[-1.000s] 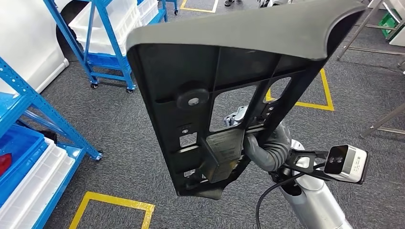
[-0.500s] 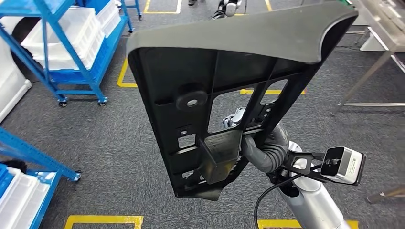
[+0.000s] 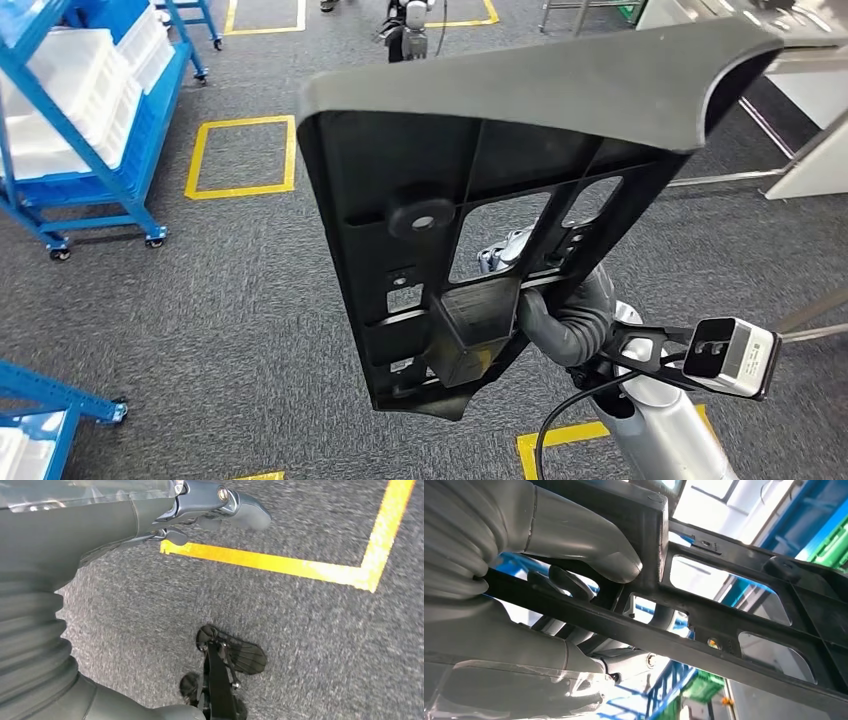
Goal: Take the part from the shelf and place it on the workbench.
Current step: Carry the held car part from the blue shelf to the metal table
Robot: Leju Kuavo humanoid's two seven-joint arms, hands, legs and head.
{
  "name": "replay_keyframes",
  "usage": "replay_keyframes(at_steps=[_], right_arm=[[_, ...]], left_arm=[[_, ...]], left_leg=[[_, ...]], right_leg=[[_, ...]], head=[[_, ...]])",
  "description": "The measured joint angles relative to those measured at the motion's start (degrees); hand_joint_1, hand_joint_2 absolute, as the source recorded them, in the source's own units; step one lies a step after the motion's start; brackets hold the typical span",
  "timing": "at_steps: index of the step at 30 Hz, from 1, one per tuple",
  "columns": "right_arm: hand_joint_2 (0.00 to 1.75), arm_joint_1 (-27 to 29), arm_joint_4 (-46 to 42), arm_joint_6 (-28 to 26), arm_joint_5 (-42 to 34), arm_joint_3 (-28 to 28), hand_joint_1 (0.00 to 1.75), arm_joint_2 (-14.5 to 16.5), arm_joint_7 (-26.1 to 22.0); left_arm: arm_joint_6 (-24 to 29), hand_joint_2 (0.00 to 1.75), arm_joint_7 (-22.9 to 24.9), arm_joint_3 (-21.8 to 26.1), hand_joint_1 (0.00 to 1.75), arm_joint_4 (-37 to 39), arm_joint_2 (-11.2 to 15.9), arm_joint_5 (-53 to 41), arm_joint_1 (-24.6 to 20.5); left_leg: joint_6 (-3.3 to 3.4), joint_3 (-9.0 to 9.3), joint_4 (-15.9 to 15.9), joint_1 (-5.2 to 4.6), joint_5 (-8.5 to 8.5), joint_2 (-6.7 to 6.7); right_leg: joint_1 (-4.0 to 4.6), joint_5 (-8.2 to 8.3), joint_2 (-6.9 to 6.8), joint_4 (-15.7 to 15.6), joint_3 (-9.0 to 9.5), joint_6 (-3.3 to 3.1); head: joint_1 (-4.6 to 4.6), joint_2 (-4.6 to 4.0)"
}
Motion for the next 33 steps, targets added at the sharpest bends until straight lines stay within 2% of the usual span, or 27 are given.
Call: replay_keyframes(at_steps=[2, 3, 5, 6, 7, 8, 9, 10, 11, 12, 13, 14, 16, 17, 18, 20, 21, 23, 25, 26, 27, 28, 29, 30, 31, 32, 33], right_arm=[[1.75, -0.2, -0.2, -0.2, 0.2, -0.1, 1.75, 0.0, 0.0], [1.75, -0.3, -0.3, -0.3, 0.3, -0.2, 1.75, 0.0, 0.1], [1.75, -0.6, -0.6, -0.7, 0.7, -0.2, 1.75, 0.0, 0.7], [1.75, -0.7, -0.7, -0.8, 0.8, -0.2, 1.75, 0.1, 0.9], [1.75, -0.9, -0.8, -0.9, 1.0, -0.2, 1.75, 0.2, 1.1], [1.75, -1.1, -0.9, -1.0, 1.2, -0.1, 1.75, 0.4, 1.2], [1.75, -1.2, -0.9, -1.0, 1.3, -0.1, 1.75, 0.6, 1.2], [1.75, -1.3, -0.8, -1.0, 1.5, 0.0, 1.75, 0.8, 1.2], [1.75, -1.3, -0.6, -1.0, 1.5, 0.1, 1.75, 1.0, 1.2], [1.75, -1.3, -0.3, -1.0, 1.5, 0.1, 1.75, 1.1, 1.2], [1.75, -1.5, 0.0, -1.0, 1.5, 0.2, 1.75, 1.2, 1.3], [1.75, -1.8, 0.4, -1.0, 1.4, 0.1, 1.75, 1.3, 1.5], [1.75, -2.4, 1.4, -1.0, 1.3, -0.1, 1.75, 1.8, 1.7], [1.75, -2.7, 2.0, -0.9, 1.2, -0.2, 1.75, 2.1, 1.7], [1.75, -2.9, 2.6, -0.9, 1.2, -0.4, 1.75, 2.4, 1.7], [1.75, -3.1, 3.6, -0.8, 1.3, -0.8, 1.75, 2.6, 1.7], [1.75, -3.2, 4.0, -0.8, 1.3, -1.0, 1.75, 2.6, 1.6], [1.75, -3.5, 4.5, -0.6, 1.5, -1.4, 1.75, 2.7, 1.5], [1.75, -3.9, 4.9, -0.2, 1.7, -1.6, 1.75, 3.0, 1.5], [1.75, -4.0, 5.0, 0.0, 1.7, -1.7, 1.75, 3.1, 1.5], [1.75, -4.0, 5.2, 0.2, 1.8, -1.7, 1.75, 3.2, 1.6], [1.75, -4.0, 5.2, 0.3, 1.9, -1.8, 1.75, 3.2, 1.7], [1.75, -4.0, 5.3, 0.3, 1.9, -1.8, 1.75, 3.2, 1.8], [1.75, -4.1, 5.3, 0.3, 1.9, -1.8, 1.75, 3.3, 1.9], [1.75, -4.1, 5.3, 0.3, 1.9, -1.9, 1.75, 3.3, 1.9], [1.75, -4.2, 5.2, 0.4, 2.0, -2.0, 1.75, 3.3, 2.0], [1.75, -4.2, 5.1, 0.4, 2.0, -2.1, 1.75, 3.3, 2.1]], left_arm=[[0.0, 1.75, 0.0, 0.0, 0.00, 0.0, -0.1, 0.0, -0.1], [0.0, 1.75, 0.1, 0.0, 0.00, 0.0, -0.1, 0.0, -0.1], [0.0, 1.75, 0.2, 0.0, 0.00, 0.0, -0.2, 0.0, -0.4], [0.1, 1.75, 0.2, 0.0, 0.00, 0.0, -0.2, 0.0, -0.6], [0.1, 1.75, 0.1, 0.0, 0.00, 0.0, -0.3, 0.0, -0.6], [0.1, 1.75, 0.1, 0.0, 0.00, 0.0, -0.4, 0.0, -0.6], [0.1, 1.75, 0.0, 0.1, 0.00, 0.0, -0.5, 0.0, -0.5], [0.0, 1.75, -0.1, 0.1, 0.00, 0.0, -0.6, 0.0, -0.5], [0.0, 1.75, -0.1, 0.1, 0.00, 0.0, -0.7, -0.1, -0.3], [-0.1, 1.75, -0.2, 0.1, 0.00, 0.0, -0.7, -0.1, -0.3], [-0.2, 1.75, -0.2, 0.1, 0.00, 0.0, -0.7, -0.2, -0.2], [-0.3, 1.75, -0.1, 0.1, 0.00, 0.0, -0.8, -0.3, -0.1], [-0.5, 1.75, -0.1, 0.1, 0.00, 0.0, -0.8, -0.4, -0.1], [-0.7, 1.75, -0.2, 0.1, 0.00, 0.0, -0.8, -0.4, -0.1], [-0.8, 1.75, -0.2, 0.2, 0.00, 0.0, -0.8, -0.4, -0.2], [-1.1, 1.75, -0.3, 0.2, 0.00, 0.0, -0.8, -0.3, -0.5], [-1.2, 1.75, -0.4, 0.2, 0.00, 0.0, -0.9, -0.3, -0.6], [-1.1, 1.75, -0.3, 0.2, 0.00, 0.0, -1.0, -0.5, -0.6], [-0.7, 1.75, 0.2, 0.2, 0.00, 0.0, -1.0, -0.9, -0.4], [-0.5, 1.75, 0.5, 0.2, 0.00, 0.0, -1.0, -1.0, -0.3], [-0.4, 1.75, 0.8, 0.2, 0.00, 0.0, -1.0, -1.1, -0.3], [-0.3, 1.75, 1.0, 0.2, 0.00, 0.0, -1.0, -1.1, -0.3], [-0.3, 1.75, 1.2, 0.2, 0.00, 0.0, -1.0, -1.2, -0.3], [-0.3, 1.75, 1.3, 0.2, 0.00, 0.0, -1.1, -1.2, -0.4], [-0.4, 1.75, 1.4, 0.2, 0.00, 0.0, -1.1, -1.2, -0.4], [-0.6, 1.75, 1.4, 0.2, 0.00, 0.0, -1.1, -1.3, -0.3], [-0.9, 1.75, 1.4, 0.2, 0.00, 0.0, -1.1, -1.4, -0.3]], left_leg=[[-0.53, 0.28, 0.1, -0.23, -0.32, 0.96], [-0.86, 0.40, 0.1, -0.33, -0.46, 1.42], [-1.50, 0.68, 0.0, -0.38, -0.70, 2.43], [-1.82, 0.74, 0.3, -0.26, -1.03, 2.15], [-2.06, 0.39, 1.4, -0.13, -1.87, 1.20], [-2.27, -0.63, 3.8, 0.01, -3.33, -0.20], [-2.42, -2.29, 7.5, 0.16, -5.19, -1.83], [-2.51, -4.34, 11.7, 0.19, -7.03, -2.84], [-2.57, -6.22, 15.2, 0.20, -8.18, -3.31], [-2.60, -7.36, 17.1, 0.20, -8.26, -3.50], [-2.56, -7.43, 16.5, 0.21, -7.12, -3.60], [-2.48, -6.43, 13.8, 0.23, -5.05, -3.86], [-2.28, -3.07, 5.5, 0.40, -0.94, -5.91], [-2.15, -1.87, 2.7, 0.47, 0.06, -6.90], [-1.97, -1.26, 1.2, 0.50, 0.32, -7.59], [-1.38, -1.08, 0.7, 0.38, 0.29, -7.01], [-0.99, -0.98, 0.5, 0.38, 0.45, -6.40], [-0.22, -0.79, 0.0, 0.44, 0.76, -5.10], [0.19, -0.75, -0.2, 0.27, 0.74, -3.75], [0.27, -0.75, -0.2, 0.17, 0.67, -3.04], [0.32, -0.73, -0.1, 0.11, 0.57, -2.32], [0.29, -0.65, -0.1, 0.08, 0.47, -1.63], [0.21, -0.51, -0.1, 0.06, 0.34, -1.01], [0.08, -0.29, -0.1, 0.04, 0.18, -0.44], [-0.13, -0.03, -0.1, -0.06, -0.02, 0.09], [-0.39, 0.18, -0.1, -0.19, -0.24, 0.59], [-0.69, 0.37, 0.0, -0.32, -0.45, 1.14]], right_leg=[[0.48, 1.80, -1.82, -6.3, 3.31, -0.58], [0.74, 1.87, -2.15, -7.4, 3.84, -0.88], [0.88, 1.91, -0.95, -7.6, 3.82, -1.46], [0.77, 2.05, -0.37, -7.9, 3.95, -1.76], [0.63, 2.22, 0.18, -8.1, 4.11, -2.10], [0.47, 2.35, 0.75, -8.4, 4.28, -2.40], [0.44, 2.39, 1.30, -8.5, 4.33, -2.61], [0.47, 2.39, 1.95, -8.4, 4.33, -2.75], [0.52, 2.37, 2.68, -8.4, 4.34, -2.81], [0.56, 2.36, 3.42, -8.4, 4.36, -2.82], [0.57, 2.34, 4.21, -8.3, 4.39, -2.80], [0.55, 2.30, 5.01, -8.2, 4.44, -2.74], [0.53, 2.11, 6.48, -7.8, 4.36, -2.42], [0.53, 2.06, 7.09, -7.6, 4.19, -2.15], [0.51, 2.05, 7.62, -7.5, 3.99, -1.83], [0.39, 2.24, 8.63, -7.5, 3.66, -1.08], [0.34, 2.16, 8.52, -7.4, 3.53, -0.78], [0.45, 0.44, 6.09, -4.7, 2.15, -0.26], [0.39, -3.14, 2.95, 2.5, -1.38, 0.15], [0.26, -4.52, 2.30, 6.2, -3.28, 0.33], [0.13, -4.99, 1.97, 8.6, -4.52, 0.46], [0.04, -4.39, 1.77, 8.8, -4.66, 0.52], [-0.01, -2.84, 1.48, 6.5, -3.54, 0.49], [0.04, -0.80, 0.63, 2.5, -1.44, 0.33], [0.34, 0.70, -1.03, -1.8, 0.80, 0.03], [0.65, 1.72, -2.32, -5.1, 2.51, -0.37], [0.99, 2.10, -3.26, -7.1, 3.49, -0.77]], head=[[-0.06, 0.00], [-0.09, 0.00], [-0.12, 0.00], [-0.14, 0.00], [-0.17, 0.00], [-0.26, 0.00], [-0.38, 0.00], [-0.46, 0.00], [-0.55, 0.00], [-0.55, 0.00], [-0.55, 0.00], [-0.55, 0.00], [-0.61, 0.00], [-0.62, 0.00], [-0.65, 0.00], [-0.66, 0.00], [-0.68, 0.00], [-0.31, 0.00], [0.10, 0.00], [0.12, 0.00], [0.13, 0.00], [0.14, 0.00], [0.14, 0.00], [0.15, 0.00], [0.15, 0.00], [0.12, 0.00], [0.12, 0.00]])
